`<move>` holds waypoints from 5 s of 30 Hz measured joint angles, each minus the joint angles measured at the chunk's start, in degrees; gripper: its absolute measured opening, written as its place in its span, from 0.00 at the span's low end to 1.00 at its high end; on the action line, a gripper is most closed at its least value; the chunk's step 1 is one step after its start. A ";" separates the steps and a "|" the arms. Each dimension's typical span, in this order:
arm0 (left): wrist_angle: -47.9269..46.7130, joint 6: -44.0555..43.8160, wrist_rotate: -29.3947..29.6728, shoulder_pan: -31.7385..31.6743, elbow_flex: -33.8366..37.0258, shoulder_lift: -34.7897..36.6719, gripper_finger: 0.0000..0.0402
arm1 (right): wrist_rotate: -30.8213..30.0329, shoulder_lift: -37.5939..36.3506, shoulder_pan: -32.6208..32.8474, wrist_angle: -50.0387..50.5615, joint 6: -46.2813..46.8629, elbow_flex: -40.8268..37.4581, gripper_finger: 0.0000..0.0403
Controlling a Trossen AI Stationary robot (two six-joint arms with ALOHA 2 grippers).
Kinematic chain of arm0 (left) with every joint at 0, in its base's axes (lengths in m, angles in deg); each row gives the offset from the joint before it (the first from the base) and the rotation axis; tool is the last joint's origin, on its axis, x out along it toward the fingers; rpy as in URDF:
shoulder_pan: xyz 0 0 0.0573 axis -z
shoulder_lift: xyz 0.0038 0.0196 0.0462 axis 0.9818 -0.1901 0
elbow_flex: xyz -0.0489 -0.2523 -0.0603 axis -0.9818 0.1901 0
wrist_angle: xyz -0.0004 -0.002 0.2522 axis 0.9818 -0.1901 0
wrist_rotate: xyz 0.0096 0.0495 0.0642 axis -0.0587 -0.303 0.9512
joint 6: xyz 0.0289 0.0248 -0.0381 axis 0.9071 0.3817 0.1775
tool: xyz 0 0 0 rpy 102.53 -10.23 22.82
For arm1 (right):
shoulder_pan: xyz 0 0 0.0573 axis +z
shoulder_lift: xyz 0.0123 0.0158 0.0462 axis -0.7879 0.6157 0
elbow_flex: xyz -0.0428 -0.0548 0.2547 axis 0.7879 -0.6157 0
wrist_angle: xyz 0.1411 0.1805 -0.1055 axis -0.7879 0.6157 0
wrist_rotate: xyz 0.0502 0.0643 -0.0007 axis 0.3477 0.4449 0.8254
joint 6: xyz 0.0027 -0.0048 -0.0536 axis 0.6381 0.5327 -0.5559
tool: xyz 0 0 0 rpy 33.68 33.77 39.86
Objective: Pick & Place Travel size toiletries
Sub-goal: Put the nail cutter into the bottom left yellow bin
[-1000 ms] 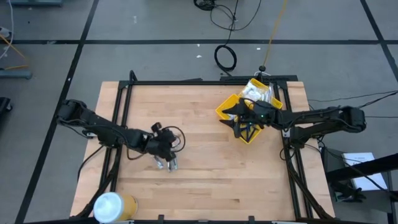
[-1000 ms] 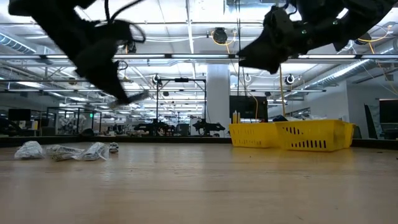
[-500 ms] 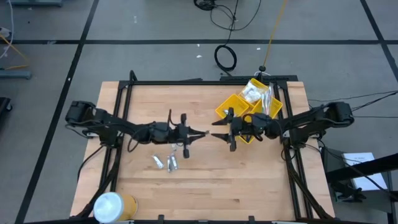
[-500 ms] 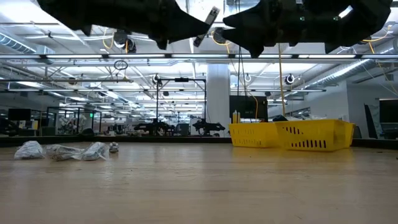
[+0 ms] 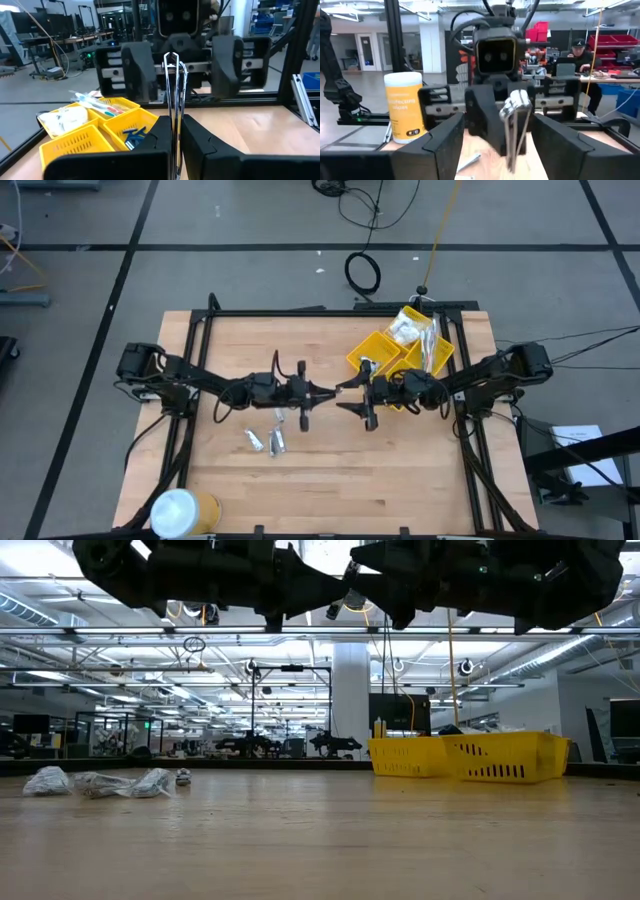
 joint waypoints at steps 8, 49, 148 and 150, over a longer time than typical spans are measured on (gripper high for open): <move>0.02 -1.12 -1.89 0.10 -0.02 0.02 0.02 | -0.17 -0.34 -0.79 -1.49 -0.46 0.04 0.32; -48.03 -33.72 26.68 0.20 -0.11 6.37 0.63 | -31.97 -9.02 -17.70 46.95 -15.29 -1.57 0.10; -112.48 -8.20 -14.51 11.78 -3.11 -5.21 0.63 | 2.69 -20.04 -8.53 22.23 6.40 -16.90 0.49; -112.73 -8.40 -14.44 11.82 -3.36 -6.48 0.63 | 3.23 -20.04 -8.53 22.23 6.40 -16.90 0.49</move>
